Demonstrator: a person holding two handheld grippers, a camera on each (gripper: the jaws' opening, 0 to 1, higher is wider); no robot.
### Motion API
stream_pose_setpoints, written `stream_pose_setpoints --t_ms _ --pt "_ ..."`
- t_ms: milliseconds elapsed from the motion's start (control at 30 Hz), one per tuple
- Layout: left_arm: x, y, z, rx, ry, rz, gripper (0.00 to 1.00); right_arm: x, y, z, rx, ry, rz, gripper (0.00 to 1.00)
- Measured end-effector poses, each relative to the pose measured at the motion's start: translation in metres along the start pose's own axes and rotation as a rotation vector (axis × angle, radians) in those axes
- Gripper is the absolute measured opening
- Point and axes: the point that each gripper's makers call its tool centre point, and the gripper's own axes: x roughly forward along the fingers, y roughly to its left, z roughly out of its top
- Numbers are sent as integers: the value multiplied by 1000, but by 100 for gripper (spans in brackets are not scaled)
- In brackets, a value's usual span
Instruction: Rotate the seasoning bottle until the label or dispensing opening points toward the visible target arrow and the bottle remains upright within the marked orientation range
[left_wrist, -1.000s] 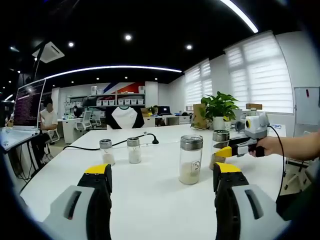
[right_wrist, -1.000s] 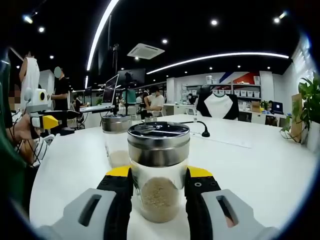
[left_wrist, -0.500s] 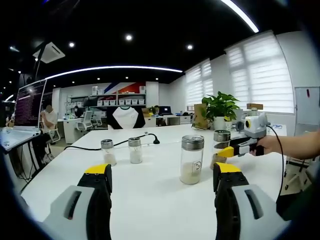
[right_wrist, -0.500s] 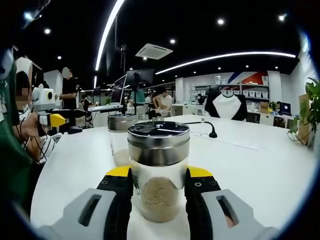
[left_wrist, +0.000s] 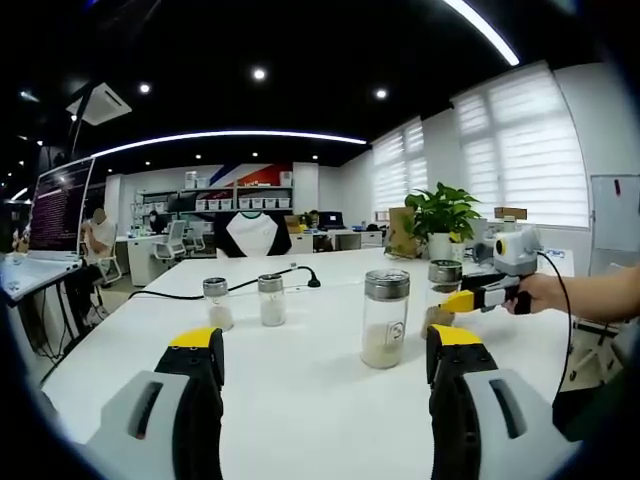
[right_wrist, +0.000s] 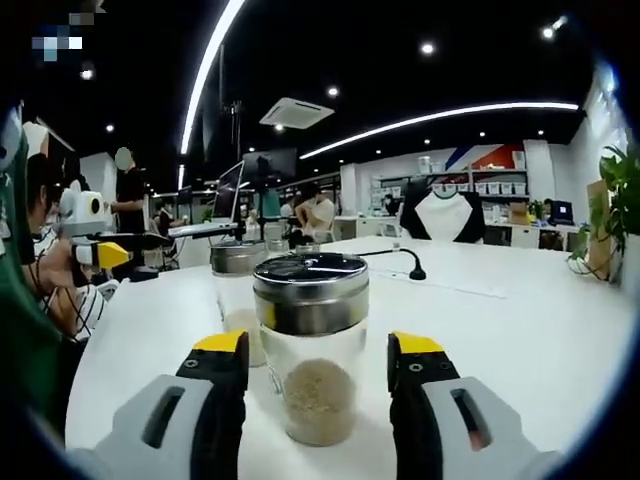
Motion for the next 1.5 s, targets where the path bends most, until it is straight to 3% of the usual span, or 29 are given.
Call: stream_pose_setpoints --t_ms 100,200,300,567,667,900,1167,1267,1500 --pt "1 -1 -1 -2 2 -4 88 -3 2 0 12 10 -38 60" --pt "2 -2 -4 -5 6 -7 88 -6 3 -3 117 55 -101 61" --pt "2 -1 -4 -7 5 -6 88 -7 4 8 106 7 -152 63" --pt "2 -3 -5 -14 6 -11 88 -9 -8 6 116 28 -419 63" --pt "2 -3 -5 -14 6 -10 88 -9 -8 12 150 -10 -474 62" --pt "1 -1 -4 -20 3 -8 88 -6 -12 15 130 -9 -609 57" --pt "0 1 -4 -26 0 -5 87 2 -22 7 161 -1 -661 53" --pt "0 2 -5 -27 -1 -3 87 3 -23 9 111 7 -663 39" --pt "0 3 -5 -29 0 0 87 4 -21 10 87 16 -663 39"
